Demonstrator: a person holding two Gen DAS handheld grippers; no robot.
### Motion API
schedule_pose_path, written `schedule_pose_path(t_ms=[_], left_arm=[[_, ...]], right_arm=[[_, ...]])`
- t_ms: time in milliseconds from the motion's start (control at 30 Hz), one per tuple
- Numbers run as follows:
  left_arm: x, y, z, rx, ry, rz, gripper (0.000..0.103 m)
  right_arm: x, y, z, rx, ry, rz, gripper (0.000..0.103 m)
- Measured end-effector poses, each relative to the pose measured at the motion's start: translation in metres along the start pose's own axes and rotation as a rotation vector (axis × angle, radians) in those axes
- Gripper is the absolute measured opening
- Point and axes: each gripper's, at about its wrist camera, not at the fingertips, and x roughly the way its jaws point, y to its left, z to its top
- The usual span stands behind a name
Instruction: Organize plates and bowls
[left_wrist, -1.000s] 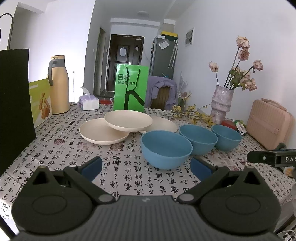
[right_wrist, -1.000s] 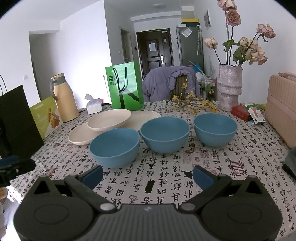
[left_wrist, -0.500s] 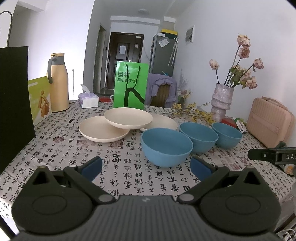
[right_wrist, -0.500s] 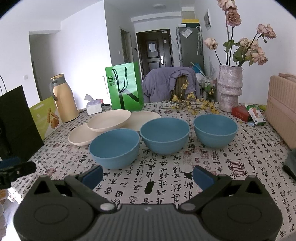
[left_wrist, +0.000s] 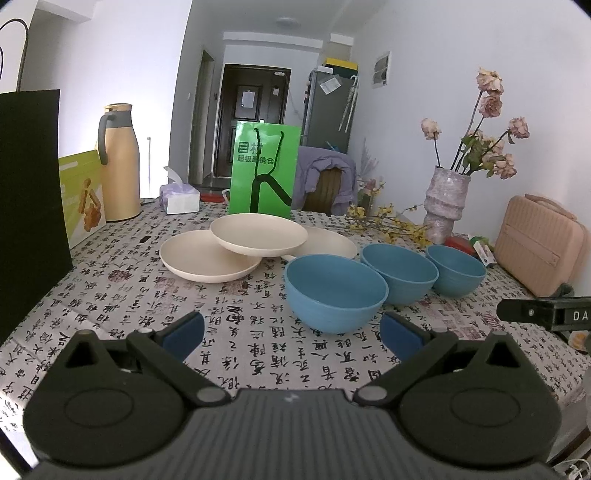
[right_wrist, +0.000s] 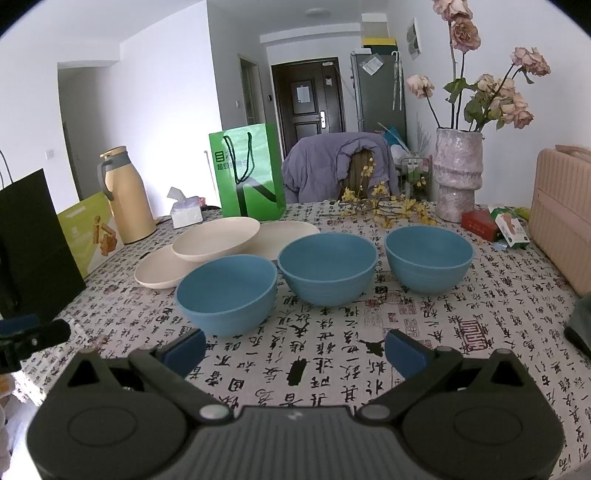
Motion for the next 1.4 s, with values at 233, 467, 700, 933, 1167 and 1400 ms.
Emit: schedule_pose_path(t_ms=[233,467,700,933,1167,1400], left_arm=[[0.000,0.000,0.000,0.000,-0.006,0.002,0.103],[0.001,0.002,0.000,-0.005,-0.005,0.001,0.103],[0.003,0.002,0.000,-0.002,-0.007,0.007,0.103],[0.006,0.005,0.000,-0.011,-0.002,0.009,0.103],[0.009,0.007,0.003,-0.011,-0.004,0.020,0.103],[0.015,0.013,0.009,-0.022,0.000,0.041,0.103]], right_arm=[[0.002,0.001,-0.002,-0.003,0.004,-0.002,0.103],[0.004,0.000,-0.002,-0.002,0.008,0.000,0.103],[0.005,0.000,-0.002,-0.002,0.012,0.000,0.103],[0.011,0.002,-0.002,-0.002,0.019,0.003,0.103],[0.017,0.000,0.002,0.002,0.022,0.001,0.103],[0.029,-0.002,0.008,0.007,0.029,0.000,0.103]])
